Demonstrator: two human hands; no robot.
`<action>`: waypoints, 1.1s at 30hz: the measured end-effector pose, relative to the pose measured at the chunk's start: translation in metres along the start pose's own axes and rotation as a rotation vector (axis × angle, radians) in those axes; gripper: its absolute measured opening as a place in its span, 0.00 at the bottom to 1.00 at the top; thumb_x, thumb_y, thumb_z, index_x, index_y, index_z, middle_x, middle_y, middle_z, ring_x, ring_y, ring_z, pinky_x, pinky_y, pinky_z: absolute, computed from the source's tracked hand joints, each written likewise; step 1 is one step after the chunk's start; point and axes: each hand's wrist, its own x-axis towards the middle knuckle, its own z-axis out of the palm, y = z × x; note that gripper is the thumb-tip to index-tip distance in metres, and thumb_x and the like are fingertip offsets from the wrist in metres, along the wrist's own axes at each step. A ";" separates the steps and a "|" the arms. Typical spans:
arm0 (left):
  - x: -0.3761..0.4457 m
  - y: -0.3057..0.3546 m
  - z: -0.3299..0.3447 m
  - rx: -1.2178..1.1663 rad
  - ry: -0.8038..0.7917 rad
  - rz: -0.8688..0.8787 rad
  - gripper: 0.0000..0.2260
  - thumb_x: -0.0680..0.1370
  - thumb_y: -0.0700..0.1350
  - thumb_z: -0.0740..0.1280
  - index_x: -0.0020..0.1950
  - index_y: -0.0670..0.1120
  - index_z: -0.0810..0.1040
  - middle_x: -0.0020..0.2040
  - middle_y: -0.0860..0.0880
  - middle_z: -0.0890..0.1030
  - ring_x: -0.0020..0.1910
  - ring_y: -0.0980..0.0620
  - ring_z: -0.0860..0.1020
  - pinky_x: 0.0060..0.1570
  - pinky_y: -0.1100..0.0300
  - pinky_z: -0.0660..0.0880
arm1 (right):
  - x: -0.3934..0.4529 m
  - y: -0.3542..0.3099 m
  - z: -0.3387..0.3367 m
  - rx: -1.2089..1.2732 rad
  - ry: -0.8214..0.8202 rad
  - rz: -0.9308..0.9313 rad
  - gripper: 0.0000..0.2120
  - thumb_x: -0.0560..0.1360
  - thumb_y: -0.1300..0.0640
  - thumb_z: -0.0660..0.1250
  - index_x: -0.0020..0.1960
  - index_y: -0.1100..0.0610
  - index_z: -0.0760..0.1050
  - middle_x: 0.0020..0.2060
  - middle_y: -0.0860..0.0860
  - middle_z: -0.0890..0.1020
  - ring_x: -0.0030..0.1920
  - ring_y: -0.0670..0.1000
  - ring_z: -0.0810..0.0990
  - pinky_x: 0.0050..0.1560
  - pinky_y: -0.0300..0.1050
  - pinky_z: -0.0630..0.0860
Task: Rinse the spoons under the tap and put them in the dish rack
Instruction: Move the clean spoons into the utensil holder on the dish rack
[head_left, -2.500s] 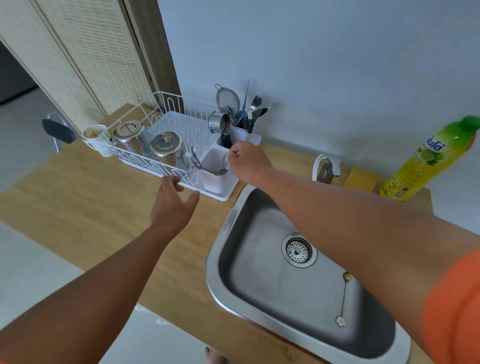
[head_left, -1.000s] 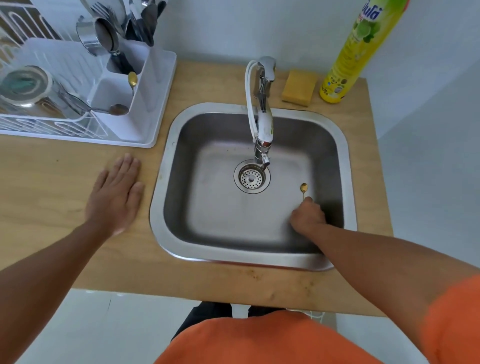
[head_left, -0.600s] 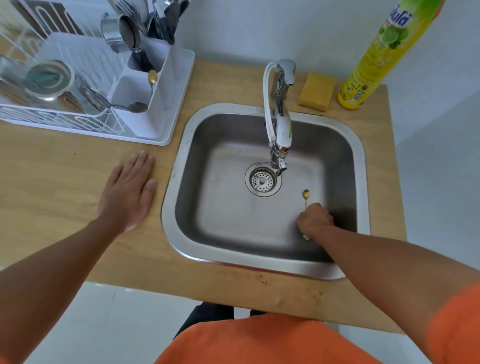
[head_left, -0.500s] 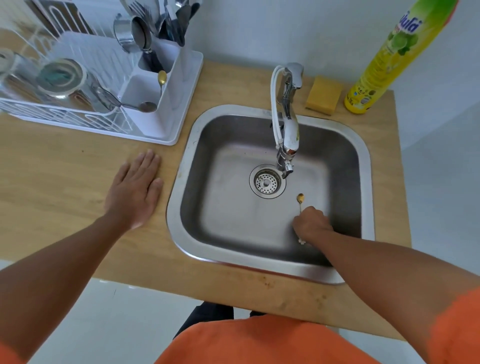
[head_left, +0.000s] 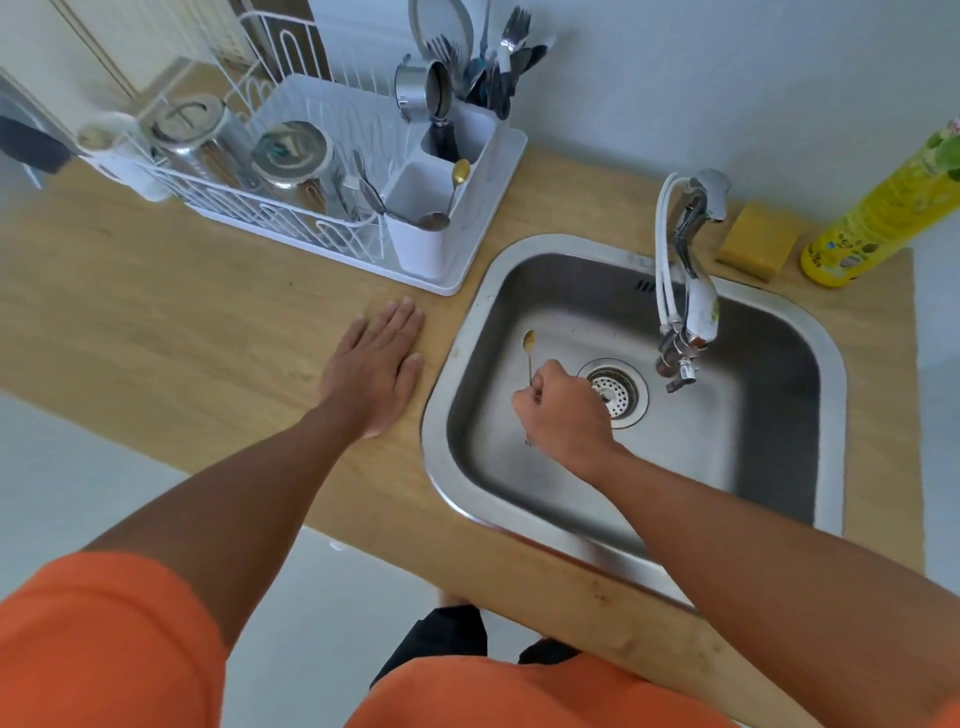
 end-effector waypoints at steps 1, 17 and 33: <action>0.000 0.000 0.000 0.000 -0.001 -0.004 0.29 0.85 0.57 0.44 0.85 0.49 0.53 0.86 0.51 0.53 0.84 0.53 0.50 0.82 0.48 0.48 | 0.003 -0.012 -0.003 0.044 0.012 -0.018 0.07 0.74 0.49 0.61 0.43 0.52 0.69 0.34 0.53 0.82 0.38 0.60 0.82 0.40 0.52 0.79; -0.003 -0.001 0.003 -0.012 0.021 -0.029 0.30 0.84 0.58 0.42 0.86 0.51 0.54 0.85 0.53 0.53 0.84 0.54 0.49 0.82 0.49 0.46 | 0.080 -0.166 -0.107 0.341 0.452 -0.385 0.10 0.73 0.53 0.64 0.43 0.60 0.73 0.29 0.44 0.73 0.34 0.53 0.73 0.38 0.48 0.70; -0.002 -0.004 0.007 0.010 0.013 -0.010 0.28 0.86 0.56 0.45 0.86 0.50 0.50 0.86 0.52 0.51 0.84 0.55 0.46 0.82 0.49 0.44 | 0.110 -0.187 -0.105 0.072 0.261 -0.326 0.05 0.79 0.52 0.62 0.47 0.52 0.74 0.43 0.49 0.80 0.44 0.54 0.79 0.38 0.46 0.69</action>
